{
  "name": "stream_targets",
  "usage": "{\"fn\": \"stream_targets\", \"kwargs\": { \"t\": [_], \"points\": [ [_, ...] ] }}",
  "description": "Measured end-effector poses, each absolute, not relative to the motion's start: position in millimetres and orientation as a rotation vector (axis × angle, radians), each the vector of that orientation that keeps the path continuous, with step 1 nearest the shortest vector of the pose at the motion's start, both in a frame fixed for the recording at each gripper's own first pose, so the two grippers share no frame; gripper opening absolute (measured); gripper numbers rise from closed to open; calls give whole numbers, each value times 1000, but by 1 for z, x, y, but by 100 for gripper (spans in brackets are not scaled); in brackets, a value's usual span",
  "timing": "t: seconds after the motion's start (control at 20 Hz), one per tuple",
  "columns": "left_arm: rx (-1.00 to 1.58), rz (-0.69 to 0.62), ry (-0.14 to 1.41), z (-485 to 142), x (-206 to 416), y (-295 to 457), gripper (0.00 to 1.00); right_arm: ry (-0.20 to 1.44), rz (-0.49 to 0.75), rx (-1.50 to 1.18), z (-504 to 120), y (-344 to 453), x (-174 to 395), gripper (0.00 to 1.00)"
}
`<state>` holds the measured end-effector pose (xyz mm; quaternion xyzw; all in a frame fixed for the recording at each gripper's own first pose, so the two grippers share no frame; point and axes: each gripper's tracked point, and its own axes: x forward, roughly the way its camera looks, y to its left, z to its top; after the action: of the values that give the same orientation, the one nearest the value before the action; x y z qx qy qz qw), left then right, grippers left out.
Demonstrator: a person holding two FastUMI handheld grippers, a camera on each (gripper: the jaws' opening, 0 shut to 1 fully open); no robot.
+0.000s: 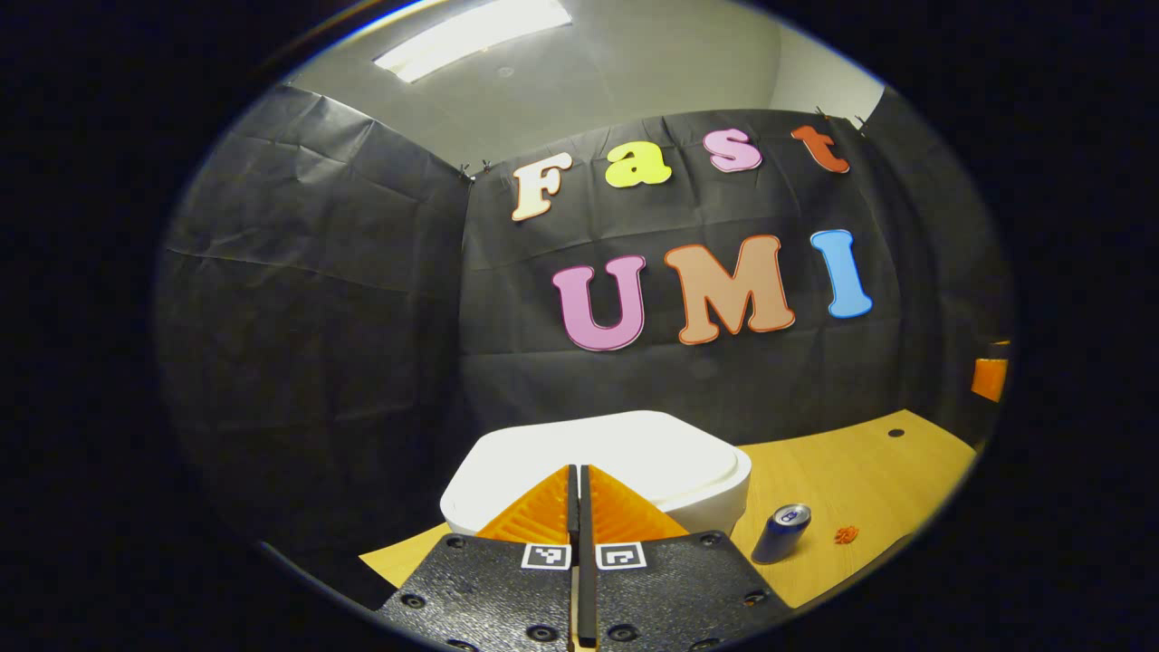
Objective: Press the lid of the desktop garbage bin to open it, pick up the crumpled paper on the desktop and throw it into the bin, then pick up the pop can on the desktop and drop it into the bin, and finally close the garbage bin lid.
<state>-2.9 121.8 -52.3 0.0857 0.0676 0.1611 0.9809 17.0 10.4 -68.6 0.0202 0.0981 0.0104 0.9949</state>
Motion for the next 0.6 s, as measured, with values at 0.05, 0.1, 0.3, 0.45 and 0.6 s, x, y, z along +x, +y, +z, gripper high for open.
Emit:
{"fn": "stream_targets", "kwargs": {
  "t": [0.05,0.1,0.3,0.45,0.6],
  "points": [
    [173,334,124,-54,-4,122,0,204,22,47,-71,11,18,99],
    [163,344,95,-52,-4,123,0,208,24,53,-72,12,18,99],
    [86,379,37,-53,-2,124,0,209,12,55,-76,9,20,98],
    [59,375,25,-55,-3,121,0,216,18,63,-79,11,22,99],
    [71,377,38,-54,-2,122,0,224,33,81,-84,16,23,98]
  ]
}}
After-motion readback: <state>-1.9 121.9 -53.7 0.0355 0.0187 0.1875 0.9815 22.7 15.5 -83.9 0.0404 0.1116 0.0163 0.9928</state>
